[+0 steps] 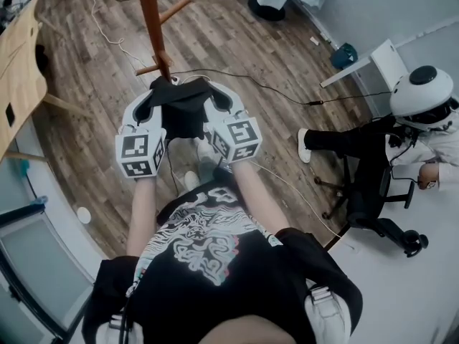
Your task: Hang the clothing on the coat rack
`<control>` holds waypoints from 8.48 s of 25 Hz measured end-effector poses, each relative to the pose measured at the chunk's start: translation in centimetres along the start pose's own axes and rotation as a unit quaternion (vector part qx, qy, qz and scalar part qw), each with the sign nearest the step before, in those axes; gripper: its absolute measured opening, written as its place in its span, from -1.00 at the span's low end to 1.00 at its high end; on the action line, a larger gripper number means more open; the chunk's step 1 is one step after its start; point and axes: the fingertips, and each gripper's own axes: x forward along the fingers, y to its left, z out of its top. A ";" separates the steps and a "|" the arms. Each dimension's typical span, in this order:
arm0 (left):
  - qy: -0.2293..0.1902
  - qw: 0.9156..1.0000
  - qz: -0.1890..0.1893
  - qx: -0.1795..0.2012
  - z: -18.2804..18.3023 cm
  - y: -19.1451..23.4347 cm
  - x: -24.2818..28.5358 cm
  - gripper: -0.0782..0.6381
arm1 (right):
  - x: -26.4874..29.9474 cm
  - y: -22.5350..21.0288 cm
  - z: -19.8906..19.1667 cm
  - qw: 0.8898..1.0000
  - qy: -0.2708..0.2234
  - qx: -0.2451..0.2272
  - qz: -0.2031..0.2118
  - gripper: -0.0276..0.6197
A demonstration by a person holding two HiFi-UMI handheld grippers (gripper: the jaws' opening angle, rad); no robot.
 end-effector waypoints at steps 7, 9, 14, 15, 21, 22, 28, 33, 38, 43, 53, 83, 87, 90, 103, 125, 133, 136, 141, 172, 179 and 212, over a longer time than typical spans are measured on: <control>0.013 1.000 0.005 -0.002 -0.1 0.8 1.6 -0.79 | 1.7 -0.9 0.2 1.000 0.004 0.002 0.011 -0.87; 0.016 1.000 0.009 -0.003 -0.2 1.1 2.2 -0.79 | 2.5 -1.4 0.3 1.000 0.006 -0.002 0.016 -0.86; 0.015 0.999 0.027 -0.022 -0.1 1.9 3.2 -0.79 | 3.9 -2.1 -0.3 1.000 0.014 -0.001 0.029 -0.86; 0.013 0.999 0.029 -0.023 0.0 2.0 3.4 -0.79 | 4.2 -2.3 -0.2 0.999 0.014 -0.001 0.030 -0.86; 0.013 0.999 0.029 -0.024 -0.5 3.5 3.9 -0.79 | 6.0 -2.1 -0.1 0.999 0.016 -0.005 0.039 -0.86; 0.012 0.999 0.030 -0.025 -0.4 3.7 3.9 -0.79 | 6.1 -2.0 0.0 0.999 0.016 -0.007 0.041 -0.86; 0.006 0.999 0.025 -0.029 0.5 4.1 5.2 -0.79 | 7.3 -2.9 0.7 0.999 0.015 -0.014 0.041 -0.86; 0.002 0.999 0.026 -0.031 0.9 4.9 5.8 -0.79 | 8.6 -3.1 1.2 0.999 0.012 -0.020 0.044 -0.86; -0.002 0.999 0.031 -0.030 1.5 5.5 6.2 -0.79 | 9.5 -3.1 1.7 0.998 0.008 -0.021 0.050 -0.86; -0.007 0.999 0.035 -0.031 2.5 6.5 6.9 -0.79 | 10.9 -3.5 2.4 0.998 0.008 -0.027 0.050 -0.86; -0.009 0.998 0.040 -0.038 3.2 7.5 8.6 -0.79 | 12.6 -4.7 2.8 0.998 0.010 -0.029 0.048 -0.86; 0.019 0.998 0.018 -0.064 -0.7 7.8 12.5 -0.79 | 16.4 -4.2 -3.5 0.993 0.072 -0.009 0.094 -0.86; 0.018 0.998 0.014 -0.064 -1.0 7.4 12.4 -0.79 | 16.1 -4.1 -3.8 0.992 0.071 -0.011 0.103 -0.86; 0.020 0.998 0.005 -0.057 -1.2 7.1 12.1 -0.79 | 15.8 -4.2 -3.6 0.992 0.061 -0.022 0.111 -0.86; 0.039 0.997 -0.023 -0.063 -2.4 6.8 10.8 -0.74 | 14.1 -3.7 -4.9 0.991 0.072 -0.011 0.115 -0.79; 0.057 0.991 -0.059 -0.103 -3.9 5.3 8.8 -0.47 | 10.6 -5.8 -5.2 0.997 0.059 0.013 0.050 -0.79; 0.057 0.991 -0.071 -0.101 -3.9 4.5 7.8 -0.47 | 9.3 -7.6 -4.3 0.999 0.040 0.026 0.020 -0.79; 0.055 0.991 -0.073 -0.101 -3.9 4.1 7.4 -0.47 | 8.6 -8.1 -4.1 0.999 0.036 0.037 0.017 -0.80; 0.042 0.992 -0.074 -0.097 -3.4 4.1 5.9 -0.46 | 8.1 -7.2 -3.8 0.998 0.030 0.050 0.016 -0.80; -0.047 0.996 -0.062 -0.035 -0.1 -0.2 -3.0 -0.82 | -1.9 4.9 0.0 0.998 0.002 -0.004 0.067 -0.91; -0.024 0.999 -0.033 -0.007 -0.1 -1.6 -3.3 -0.82 | -2.7 5.2 -0.2 0.996 0.014 -0.025 0.084 -0.91; -0.015 0.999 0.029 -0.014 0.8 -3.4 -4.1 -0.81 | -4.7 3.3 1.1 0.994 0.008 -0.036 0.105 -0.92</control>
